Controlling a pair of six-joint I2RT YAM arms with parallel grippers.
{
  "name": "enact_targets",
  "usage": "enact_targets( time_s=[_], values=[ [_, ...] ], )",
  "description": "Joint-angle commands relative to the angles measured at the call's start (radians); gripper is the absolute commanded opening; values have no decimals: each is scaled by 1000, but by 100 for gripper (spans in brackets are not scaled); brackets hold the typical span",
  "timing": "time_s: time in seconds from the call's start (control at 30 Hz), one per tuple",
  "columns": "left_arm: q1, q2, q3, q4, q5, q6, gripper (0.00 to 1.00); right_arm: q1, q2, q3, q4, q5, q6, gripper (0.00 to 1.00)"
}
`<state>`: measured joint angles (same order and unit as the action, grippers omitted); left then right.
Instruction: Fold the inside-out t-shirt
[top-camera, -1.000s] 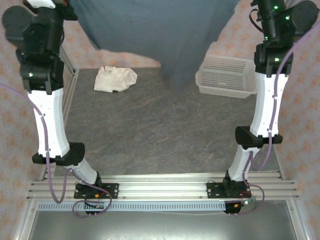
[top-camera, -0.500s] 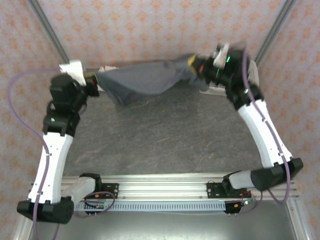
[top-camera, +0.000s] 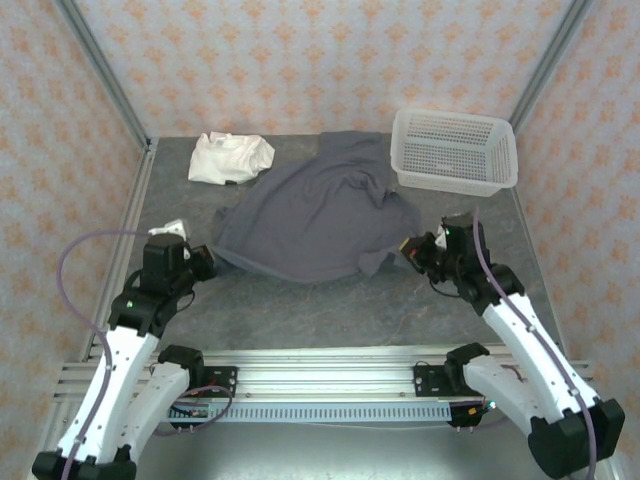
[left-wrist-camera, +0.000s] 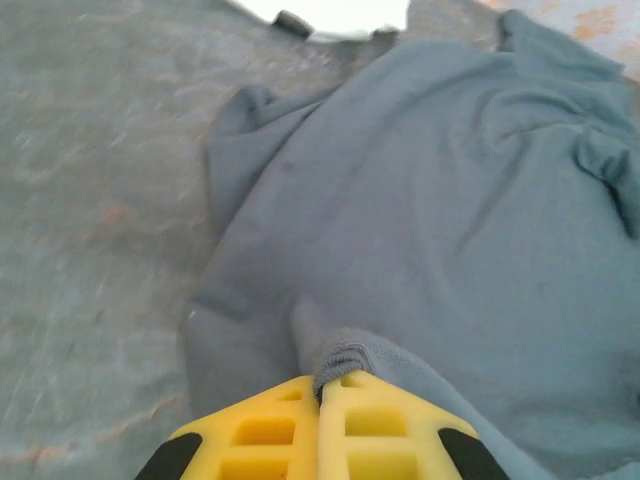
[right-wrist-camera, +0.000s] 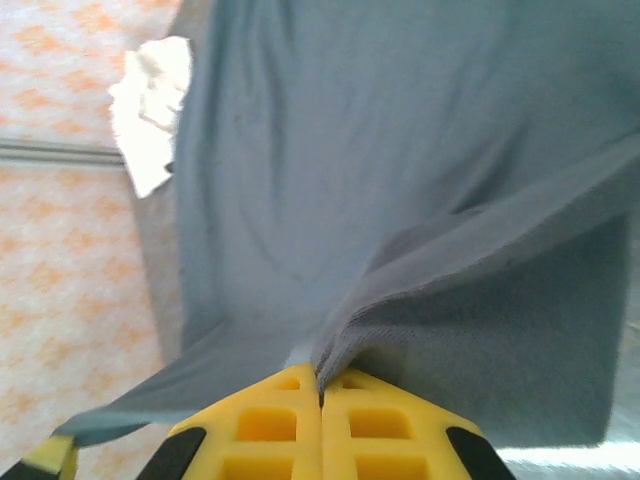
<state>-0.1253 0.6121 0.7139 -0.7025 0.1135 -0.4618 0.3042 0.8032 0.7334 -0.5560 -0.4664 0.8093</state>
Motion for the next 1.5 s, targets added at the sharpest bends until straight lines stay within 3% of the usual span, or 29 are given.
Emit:
enact_targets(
  time_s=[0.0,0.03,0.13,0.23,0.37,0.43,0.57,0.67,0.77,0.93,1.03,1.2,1.33,1.47],
  values=[
    [-34,-141,-11,-197,-139,-183,0,0,-146,-98,-264,128,89,0],
    [-60,-190,-11,-206,-165,-204,4,0,-213,-128,-317,151,136,0],
    [-71,-321,-25,-252,-230,-319,41,0,-417,-213,-422,187,256,4],
    [-71,-416,-20,-265,-301,-342,48,0,-546,-197,-419,223,322,33],
    [-70,-504,17,-89,-368,-206,54,0,-511,33,-409,490,277,43],
    [-71,-431,11,34,-300,-131,53,0,-389,147,-329,536,135,43],
    [-75,62,101,115,-49,-109,43,17,81,323,-157,221,-124,44],
    [-85,423,231,96,-86,-102,27,102,368,418,-164,287,-233,42],
    [-84,632,327,121,-177,-101,14,113,542,418,-170,360,-230,37],
    [-6,863,409,202,-242,-169,10,108,647,253,-4,420,-140,29],
    [21,1016,487,206,-240,-173,1,78,707,167,108,393,-104,0],
    [54,1173,558,191,-230,-179,0,24,841,191,112,354,-128,0],
    [88,1275,592,244,-133,-178,1,4,899,187,110,340,-109,0],
    [97,1372,633,254,-136,-167,11,4,907,124,70,316,-4,0]
  ],
)
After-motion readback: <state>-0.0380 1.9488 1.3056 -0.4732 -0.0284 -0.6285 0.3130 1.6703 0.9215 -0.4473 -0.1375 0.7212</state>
